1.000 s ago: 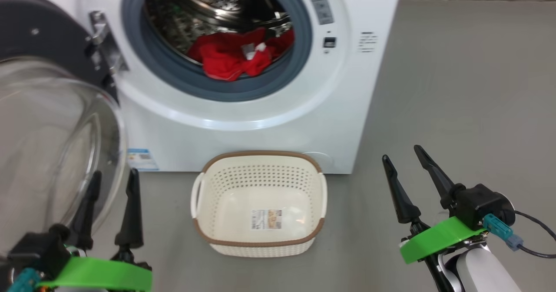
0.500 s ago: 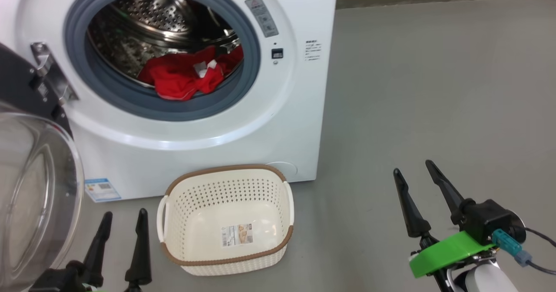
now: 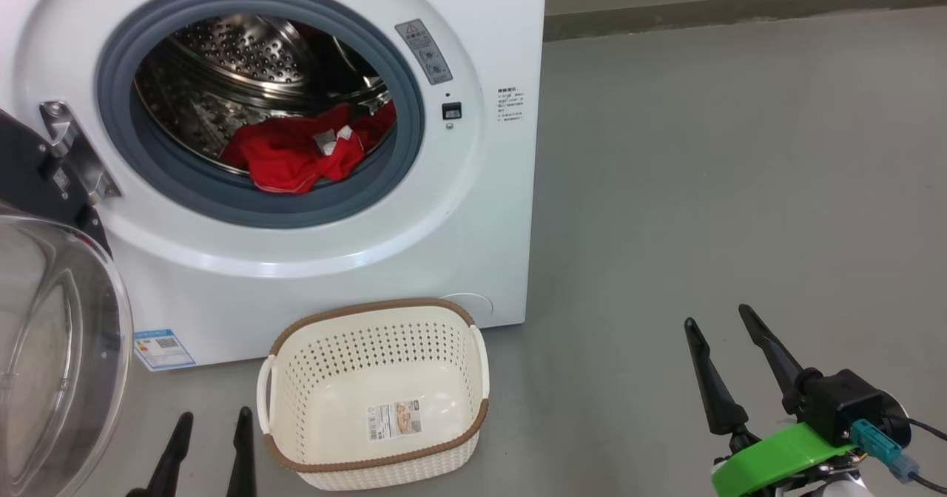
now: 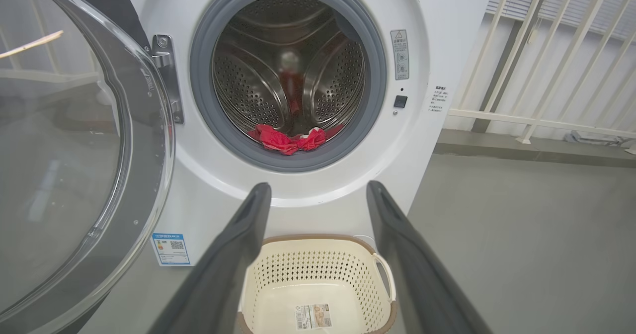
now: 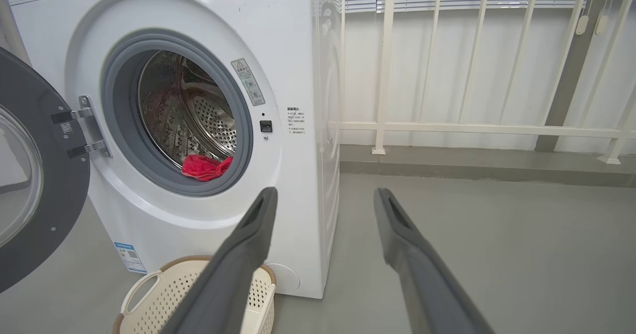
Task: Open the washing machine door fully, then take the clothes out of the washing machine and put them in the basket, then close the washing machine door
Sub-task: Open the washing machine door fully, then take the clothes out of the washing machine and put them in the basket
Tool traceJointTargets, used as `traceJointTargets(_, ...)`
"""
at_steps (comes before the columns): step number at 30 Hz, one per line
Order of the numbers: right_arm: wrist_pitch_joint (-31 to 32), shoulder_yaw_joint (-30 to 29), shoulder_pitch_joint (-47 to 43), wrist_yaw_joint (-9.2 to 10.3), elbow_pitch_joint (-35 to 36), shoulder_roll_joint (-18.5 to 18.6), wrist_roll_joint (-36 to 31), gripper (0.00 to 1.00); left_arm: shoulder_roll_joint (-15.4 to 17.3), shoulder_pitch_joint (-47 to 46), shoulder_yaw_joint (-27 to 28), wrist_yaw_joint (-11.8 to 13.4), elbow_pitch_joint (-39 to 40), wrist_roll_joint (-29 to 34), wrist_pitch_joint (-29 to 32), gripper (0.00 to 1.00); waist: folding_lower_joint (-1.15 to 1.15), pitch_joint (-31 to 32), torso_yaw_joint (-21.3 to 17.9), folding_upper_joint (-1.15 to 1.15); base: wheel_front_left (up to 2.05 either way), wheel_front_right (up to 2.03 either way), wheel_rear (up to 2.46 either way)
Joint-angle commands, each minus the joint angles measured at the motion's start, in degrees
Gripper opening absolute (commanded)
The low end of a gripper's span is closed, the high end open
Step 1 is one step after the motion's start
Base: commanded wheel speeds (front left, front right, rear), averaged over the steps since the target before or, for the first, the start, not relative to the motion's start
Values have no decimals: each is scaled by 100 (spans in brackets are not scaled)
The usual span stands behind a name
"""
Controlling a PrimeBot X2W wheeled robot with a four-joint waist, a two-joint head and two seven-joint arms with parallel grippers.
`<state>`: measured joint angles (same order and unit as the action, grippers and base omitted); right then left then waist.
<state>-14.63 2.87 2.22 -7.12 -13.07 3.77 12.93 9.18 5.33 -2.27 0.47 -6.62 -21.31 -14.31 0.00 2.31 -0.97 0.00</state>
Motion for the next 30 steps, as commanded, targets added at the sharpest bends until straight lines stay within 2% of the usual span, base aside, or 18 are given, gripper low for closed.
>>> traceJointTargets(1,-37,90,48,-36,180,84,-48,100,24,-84,253,-32,104,101,-67,100,0,22,4,0,0,0,0)
traceJointTargets(10,-37,69,-62,-36,217,162,-100,100,-78,-45,357,-141,105,318,-68,100,0,-22,74,0,0,0,0)
traceJointTargets(20,-37,82,-51,-36,210,171,-109,100,-142,-47,483,-28,92,497,-68,100,0,-69,77,0,15,-15,0)
traceJointTargets(30,-37,112,-11,-36,181,176,-96,100,-196,-90,529,-15,83,529,-69,100,0,-73,72,0,121,-121,0)
